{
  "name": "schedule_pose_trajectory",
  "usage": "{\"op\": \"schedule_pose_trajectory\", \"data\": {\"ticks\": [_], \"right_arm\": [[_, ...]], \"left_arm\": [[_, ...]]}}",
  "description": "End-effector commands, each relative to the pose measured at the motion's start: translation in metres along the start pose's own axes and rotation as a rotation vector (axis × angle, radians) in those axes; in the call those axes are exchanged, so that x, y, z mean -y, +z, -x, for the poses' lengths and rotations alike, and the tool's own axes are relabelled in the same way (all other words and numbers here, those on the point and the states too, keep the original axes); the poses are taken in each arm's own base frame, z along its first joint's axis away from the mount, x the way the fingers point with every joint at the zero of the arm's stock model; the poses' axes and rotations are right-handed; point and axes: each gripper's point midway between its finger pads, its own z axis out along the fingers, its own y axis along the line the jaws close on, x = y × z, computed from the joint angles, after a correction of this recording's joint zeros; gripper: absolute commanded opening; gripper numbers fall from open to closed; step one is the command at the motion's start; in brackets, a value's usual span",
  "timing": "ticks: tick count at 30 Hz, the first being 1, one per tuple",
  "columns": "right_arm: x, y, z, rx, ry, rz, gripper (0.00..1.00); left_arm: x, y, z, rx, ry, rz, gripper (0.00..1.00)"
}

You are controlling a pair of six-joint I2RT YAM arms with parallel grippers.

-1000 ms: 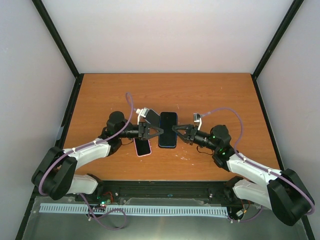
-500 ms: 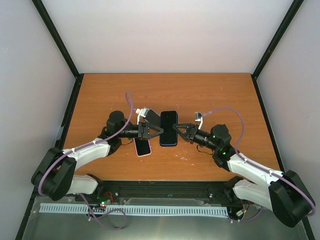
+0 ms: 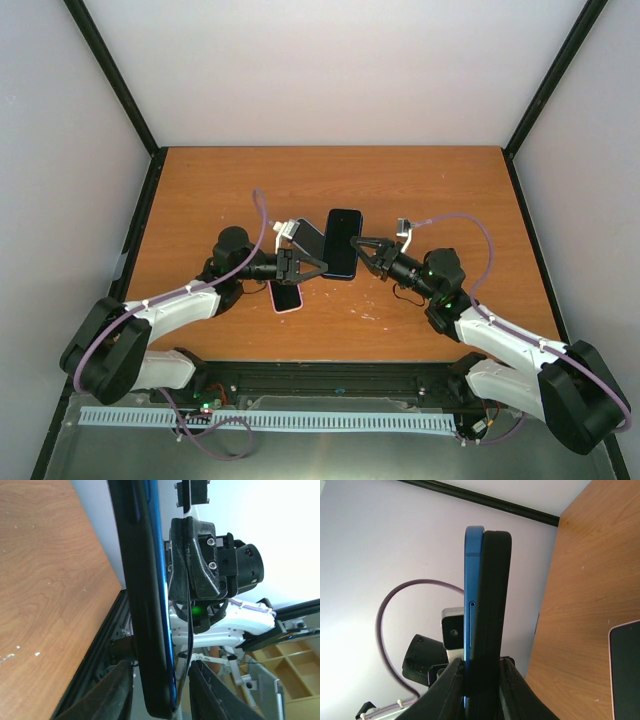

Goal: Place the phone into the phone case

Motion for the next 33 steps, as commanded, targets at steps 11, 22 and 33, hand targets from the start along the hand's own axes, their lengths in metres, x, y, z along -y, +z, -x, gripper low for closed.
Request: {"op": "schedule_pose_trajectory", "data": {"ticks": [11,22,33], "right_arm": [[-0.03,0.001,-0.005,-0.045,-0.07,0.099,0.29],[-0.028,-0.007,-0.025,-0.149,-0.175,0.087,0.18],[-0.057,-0.025,-0.054,-0.272,-0.267,0.182,0.17]], "left_arm": [[0.011,0.005,0.001,-0.033,0.149,-0.032,0.1],[0.025,0.003,0.007,-0.021,0.233,-0.02,0.33],[0.049,0.002,0.025,0.023,0.266,-0.061,0.57]]}}
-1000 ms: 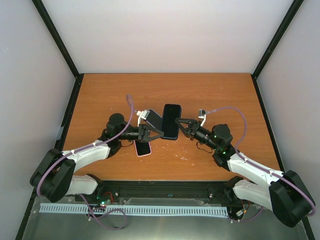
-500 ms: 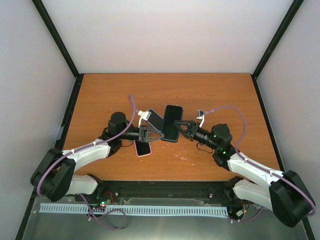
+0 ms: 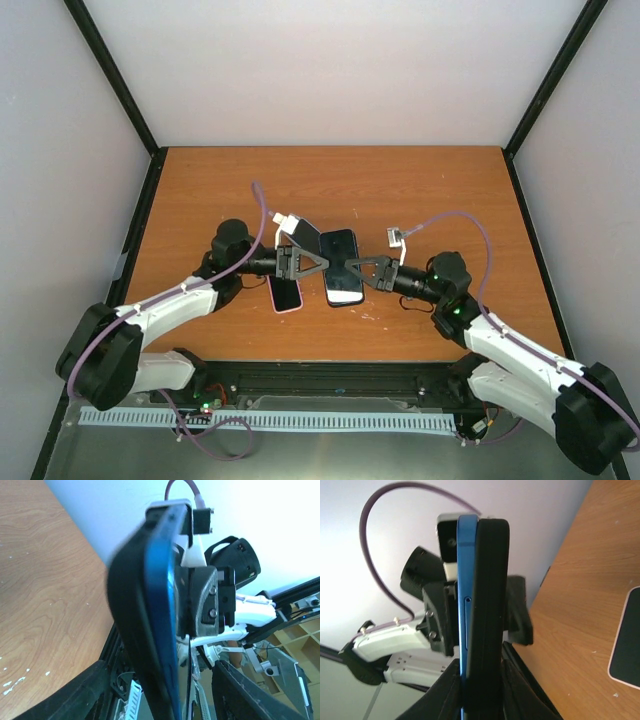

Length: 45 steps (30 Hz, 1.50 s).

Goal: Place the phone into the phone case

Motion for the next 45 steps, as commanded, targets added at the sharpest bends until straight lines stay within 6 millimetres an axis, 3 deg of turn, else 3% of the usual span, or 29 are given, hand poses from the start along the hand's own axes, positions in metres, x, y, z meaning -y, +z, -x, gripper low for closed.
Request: {"op": "schedule_pose_trajectory", "data": {"ticks": [1,14,24,31,34,38,45], "right_arm": [[-0.044,-0.006,-0.003,-0.024,-0.12,0.119,0.17],[-0.042,-0.011,-0.01,-0.018,-0.087,0.134,0.17],[-0.037,-0.01,-0.012,-0.028,-0.091,0.122,0.2],[-0.038,-0.008,-0.01,-0.03,-0.094,0.118,0.29],[-0.039,-0.006,-0.008,-0.029,-0.103,0.111,0.33],[-0.04,-0.005,-0.006,-0.029,-0.12,0.111,0.22],[-0.038,-0.002,-0.005,-0.03,-0.173,0.108,0.17]], "left_arm": [[0.029,0.001,0.026,0.051,0.091,-0.052,0.57],[0.051,-0.01,0.035,0.117,0.059,-0.157,0.51],[0.044,-0.011,0.035,0.128,0.05,-0.131,0.16],[0.037,-0.009,0.031,0.105,0.069,-0.11,0.07],[0.036,-0.009,0.031,0.093,0.081,-0.1,0.07],[0.038,-0.01,0.031,0.096,0.091,-0.082,0.11],[0.047,-0.012,0.034,0.105,0.077,-0.104,0.35]]}}
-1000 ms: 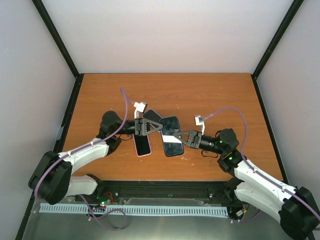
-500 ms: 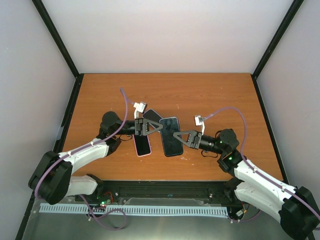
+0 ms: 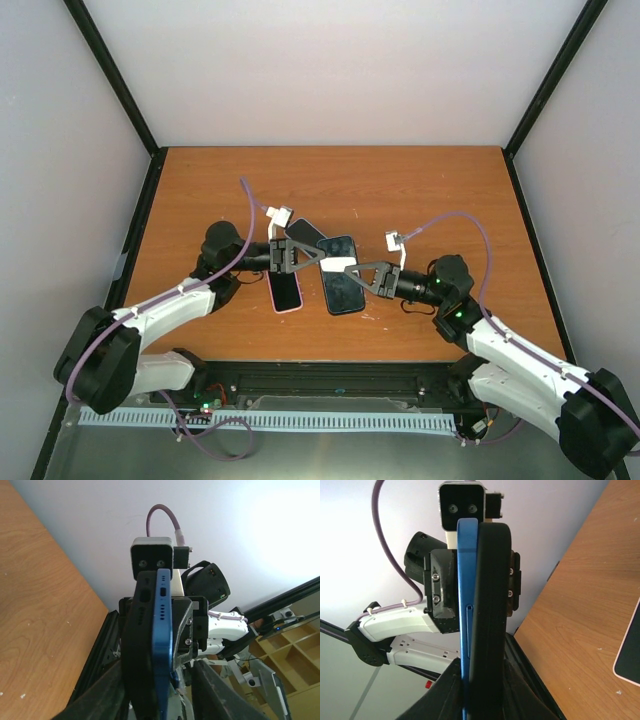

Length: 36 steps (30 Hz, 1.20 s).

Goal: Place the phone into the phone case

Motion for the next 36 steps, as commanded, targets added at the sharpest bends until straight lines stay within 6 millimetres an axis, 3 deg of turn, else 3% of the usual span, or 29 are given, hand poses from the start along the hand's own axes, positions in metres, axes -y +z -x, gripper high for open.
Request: {"op": "schedule_pose_trajectory", "data": {"ticks": [1,8,13,21,30,36], "right_arm": [[-0.018,0.004,0.011,0.018,-0.095,0.049,0.16],[-0.026,0.005,0.029,0.094,-0.072,0.054,0.16],[-0.034,0.011,0.037,0.08,-0.143,0.051,0.17],[-0.022,0.018,0.015,-0.046,-0.235,0.062,0.16],[-0.023,0.019,-0.008,-0.178,-0.253,0.122,0.16],[-0.021,0.021,-0.017,-0.244,-0.245,0.151,0.16]], "left_arm": [[0.025,-0.001,0.012,0.017,0.071,-0.048,0.38],[0.021,0.0,0.012,0.014,0.035,-0.044,0.56],[0.011,0.0,0.008,0.002,0.022,-0.035,0.54],[0.02,-0.013,0.016,0.033,0.06,-0.041,0.55],[0.029,-0.018,0.003,-0.106,0.148,0.019,0.64],[0.031,-0.019,-0.005,-0.161,0.126,0.022,0.57]]}}
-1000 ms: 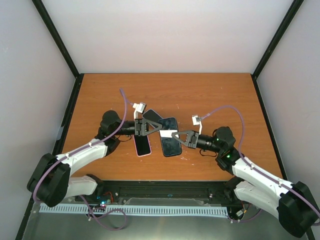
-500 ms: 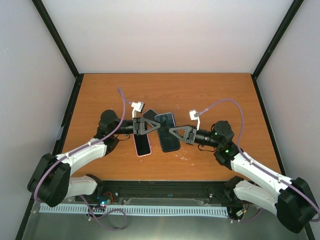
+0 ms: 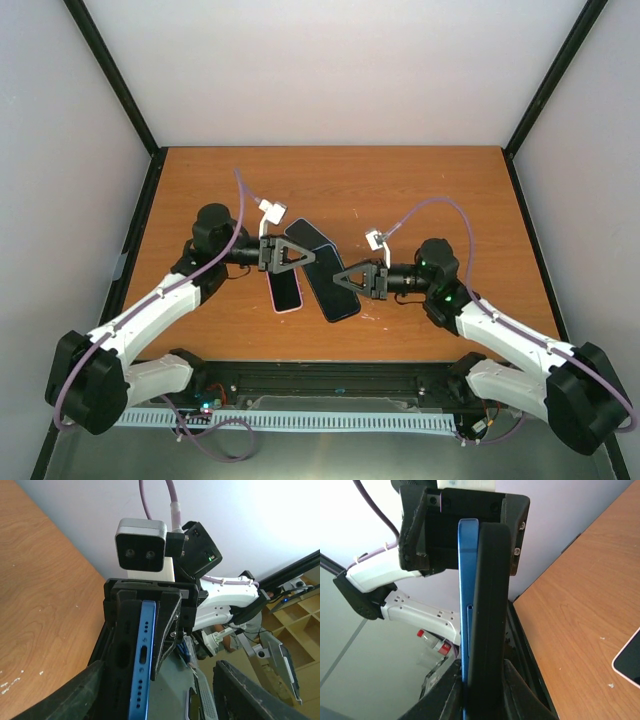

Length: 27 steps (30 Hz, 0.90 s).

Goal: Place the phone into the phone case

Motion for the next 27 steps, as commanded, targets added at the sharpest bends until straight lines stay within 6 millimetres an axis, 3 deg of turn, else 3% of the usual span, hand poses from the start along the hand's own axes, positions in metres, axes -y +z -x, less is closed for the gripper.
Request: {"op": "schedule_pose_trajectory", "data": {"ticks": [1,8,12,16,22,27], "right_arm": [[-0.018,0.004,0.002,-0.043,-0.077,0.082,0.16],[-0.017,0.006,-0.003,-0.065,-0.077,0.091,0.16],[-0.013,0.007,-0.004,-0.076,-0.068,0.091,0.16],[-0.01,0.01,-0.003,-0.071,-0.037,0.09,0.19],[-0.009,0.014,0.006,-0.04,0.022,0.114,0.28],[0.006,0.018,0.007,-0.013,0.123,0.099,0.33]], "left_arm": [[0.009,-0.002,-0.007,-0.061,0.024,-0.016,0.55],[0.016,-0.002,-0.013,-0.106,-0.023,-0.067,0.45],[0.014,-0.001,-0.016,-0.12,-0.062,-0.081,0.3],[0.012,-0.001,-0.017,-0.124,-0.129,-0.091,0.23],[0.003,0.002,-0.012,-0.109,-0.204,-0.055,0.2],[-0.001,0.001,-0.001,-0.058,-0.184,-0.02,0.2]]}}
